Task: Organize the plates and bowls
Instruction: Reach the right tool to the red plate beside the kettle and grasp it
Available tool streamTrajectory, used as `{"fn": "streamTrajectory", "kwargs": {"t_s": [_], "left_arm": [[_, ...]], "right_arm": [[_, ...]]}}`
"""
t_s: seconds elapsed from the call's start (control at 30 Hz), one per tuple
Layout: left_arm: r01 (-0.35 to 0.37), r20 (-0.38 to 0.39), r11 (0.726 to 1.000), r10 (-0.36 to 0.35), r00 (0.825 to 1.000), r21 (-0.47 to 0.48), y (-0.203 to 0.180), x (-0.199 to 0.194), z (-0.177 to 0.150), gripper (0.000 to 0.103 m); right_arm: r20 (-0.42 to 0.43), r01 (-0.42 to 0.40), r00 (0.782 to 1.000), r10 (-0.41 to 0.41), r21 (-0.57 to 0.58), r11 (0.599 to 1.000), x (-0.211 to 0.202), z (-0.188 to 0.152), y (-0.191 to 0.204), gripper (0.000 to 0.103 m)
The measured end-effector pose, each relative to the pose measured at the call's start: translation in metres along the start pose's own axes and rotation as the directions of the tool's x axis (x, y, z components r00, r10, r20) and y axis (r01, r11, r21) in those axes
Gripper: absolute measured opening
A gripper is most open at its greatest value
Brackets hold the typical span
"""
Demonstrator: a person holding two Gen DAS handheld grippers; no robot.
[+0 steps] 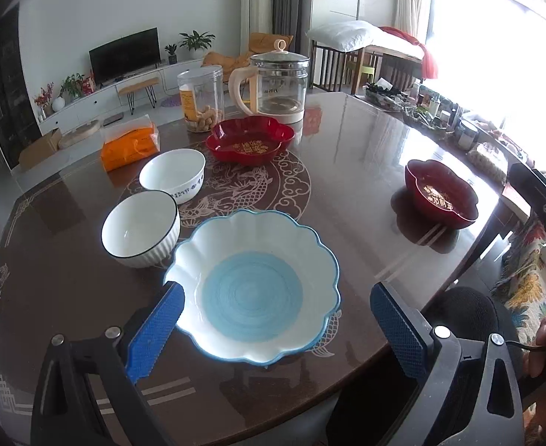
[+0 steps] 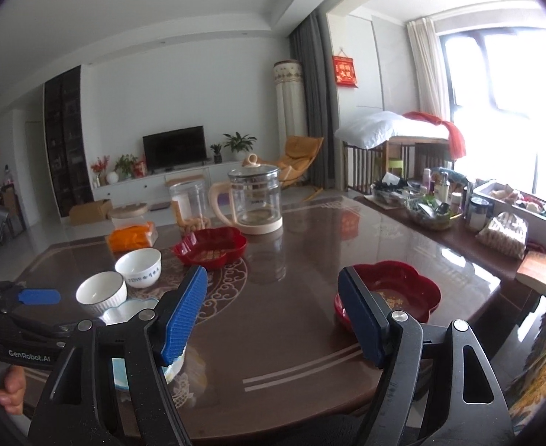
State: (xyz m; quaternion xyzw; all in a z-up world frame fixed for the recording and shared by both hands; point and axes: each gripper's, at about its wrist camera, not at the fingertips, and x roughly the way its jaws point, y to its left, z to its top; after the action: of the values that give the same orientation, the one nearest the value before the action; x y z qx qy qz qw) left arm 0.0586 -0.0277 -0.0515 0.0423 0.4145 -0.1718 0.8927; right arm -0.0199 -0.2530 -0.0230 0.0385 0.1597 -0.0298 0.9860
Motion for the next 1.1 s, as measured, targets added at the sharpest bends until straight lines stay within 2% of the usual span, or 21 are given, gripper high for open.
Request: {"fn": "streamTrajectory", "kwargs": {"t_s": [0.07,0.13,0.27,0.33,0.37,0.47,0.53,0.6,0.73,0.87,0.97,1.1], "left_arm": [[0.050,-0.047,0.998,-0.053,0.998,-0.049,0.005,0.002,-0.003,0.100],[0.057,-0.072,0.996,-0.062,0.995,-0.074,0.008,0.003,-0.006,0.100],[-0.057,-0.108,0.997,0.052,0.993,-0.052,0.014,0.010,-0.002,0.100],[-0.089,-0.098,0.994,0.082,0.992,-0.067,0.022,0.011,0.001,0.100],[-0.081,-0.096,0.992,0.072,0.993,-0.094,0.028,0.011,0.001,0.100],[-0.008,-0.113,0.976,-0.017,0.993,-0.216,0.049,0.015,0.003,0.100],[-0.008,-0.087,0.964,-0.015,0.996,-0.267,0.062,0.014,0.006,0.100],[-0.032,-0.053,0.963,0.018,0.998,-0.269,0.073,0.014,0.015,0.100],[-0.077,-0.015,0.971,0.075,0.997,-0.224,0.088,0.018,0.042,0.100],[-0.086,-0.009,0.971,0.086,0.996,-0.224,0.100,0.027,0.060,0.100],[-0.058,0.000,0.964,0.060,0.998,-0.259,0.105,0.030,0.060,0.100],[-0.058,-0.022,0.954,0.054,0.998,-0.295,0.107,0.035,0.047,0.100]], "right_arm": [[-0.007,-0.016,1.000,0.016,-0.014,1.000,-0.001,0.000,0.004,0.076],[-0.021,-0.032,0.999,0.032,-0.029,0.999,0.001,-0.002,0.009,0.076],[-0.078,-0.076,0.994,0.073,-0.028,0.997,0.010,-0.009,0.015,0.076],[-0.098,-0.091,0.991,0.087,-0.035,0.995,0.013,-0.012,0.018,0.076],[-0.106,-0.097,0.990,0.093,-0.039,0.994,0.015,-0.014,0.019,0.076],[-0.158,-0.141,0.978,0.132,-0.043,0.989,0.025,-0.016,0.021,0.076],[-0.207,-0.178,0.964,0.166,-0.037,0.983,0.033,-0.015,0.021,0.076],[-0.284,-0.193,0.943,0.171,-0.052,0.980,0.051,-0.009,0.021,0.076],[-0.421,-0.149,0.901,0.106,-0.071,0.986,0.101,0.009,0.011,0.076],[-0.496,-0.135,0.862,0.104,-0.028,0.990,0.153,0.023,-0.001,0.076],[-0.524,-0.177,0.841,0.132,-0.035,0.984,0.199,0.030,0.003,0.076],[-0.581,-0.239,0.793,0.182,-0.023,0.971,0.268,0.024,0.016,0.076]]}}
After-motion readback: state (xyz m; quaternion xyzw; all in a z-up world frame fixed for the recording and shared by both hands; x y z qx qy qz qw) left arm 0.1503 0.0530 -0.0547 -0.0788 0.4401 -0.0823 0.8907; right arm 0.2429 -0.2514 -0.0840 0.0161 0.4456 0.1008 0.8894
